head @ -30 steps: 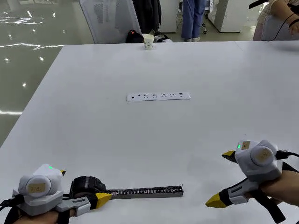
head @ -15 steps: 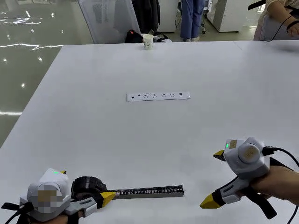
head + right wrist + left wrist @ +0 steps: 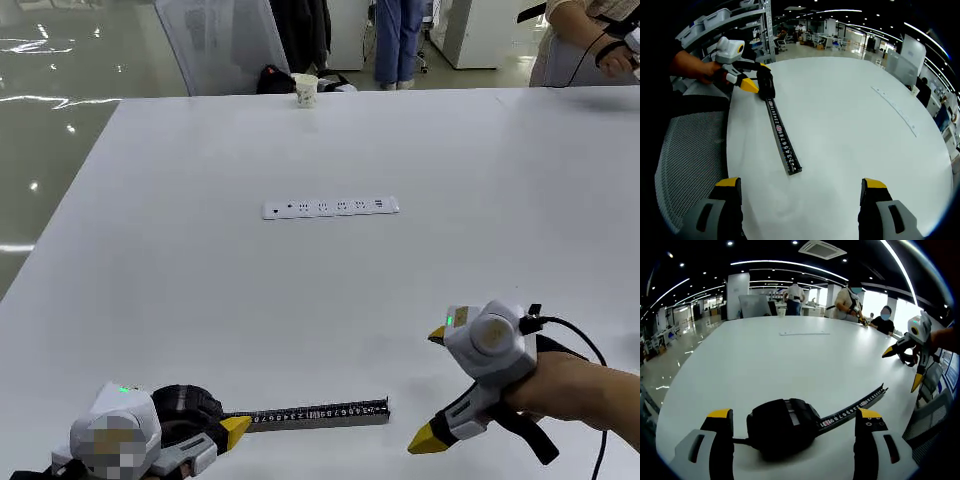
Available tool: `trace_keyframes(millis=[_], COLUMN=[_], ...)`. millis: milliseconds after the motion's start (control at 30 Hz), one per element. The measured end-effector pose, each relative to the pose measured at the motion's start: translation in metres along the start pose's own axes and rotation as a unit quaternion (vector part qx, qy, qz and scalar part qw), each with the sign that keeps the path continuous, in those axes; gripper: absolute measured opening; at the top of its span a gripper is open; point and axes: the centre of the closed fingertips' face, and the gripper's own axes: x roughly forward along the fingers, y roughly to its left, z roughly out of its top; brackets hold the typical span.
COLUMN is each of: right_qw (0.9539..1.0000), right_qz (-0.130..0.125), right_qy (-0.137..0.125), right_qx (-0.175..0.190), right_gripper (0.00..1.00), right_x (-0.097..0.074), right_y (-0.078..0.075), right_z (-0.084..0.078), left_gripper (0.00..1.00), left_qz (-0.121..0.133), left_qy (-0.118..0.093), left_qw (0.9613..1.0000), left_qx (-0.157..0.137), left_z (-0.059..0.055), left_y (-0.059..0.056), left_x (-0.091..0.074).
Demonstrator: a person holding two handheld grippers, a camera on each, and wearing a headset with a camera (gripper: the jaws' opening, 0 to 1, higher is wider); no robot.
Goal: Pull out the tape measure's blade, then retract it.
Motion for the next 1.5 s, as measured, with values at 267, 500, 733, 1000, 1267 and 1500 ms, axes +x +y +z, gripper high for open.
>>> trace_keyframes(millis=[267,500,733,1000,1267,1500], right_qw=[0.9990,0.9942,0.9908,0.9878,0.9870,0.9852], right_qz=[0.022,0.044,0.054,0.059,0.070,0.073], right_qy=[0.014,0.052,0.070,0.086,0.092,0.097], right_qx=[-0.036,-0.084,-0.102,-0.116,-0.112,-0.121], right_gripper=[0.99,0.94,0.85,0.68,0.48,0.38], right_x=[0.019,0.037,0.047,0.052,0.055,0.058], right_y=[0.009,0.012,0.010,0.006,0.010,0.012], right_z=[0.005,0.001,0.001,-0.002,-0.002,-0.003], left_gripper=[0.99,0.99,0.99,0.99,0.99,0.99], left_qz=[0.032,0.053,0.065,0.082,0.066,0.070], left_qy=[-0.038,-0.048,-0.055,-0.061,-0.057,-0.059], left_qw=[0.9984,0.9968,0.9956,0.9947,0.9960,0.9955], left_qx=[-0.028,-0.035,-0.040,-0.008,-0.022,-0.023], left_z=[0.006,0.009,0.010,0.007,0.002,0.003], left_y=[0.006,0.010,0.015,0.016,0.011,0.015], left_x=[0.000,0.002,0.003,0.005,0.009,0.008])
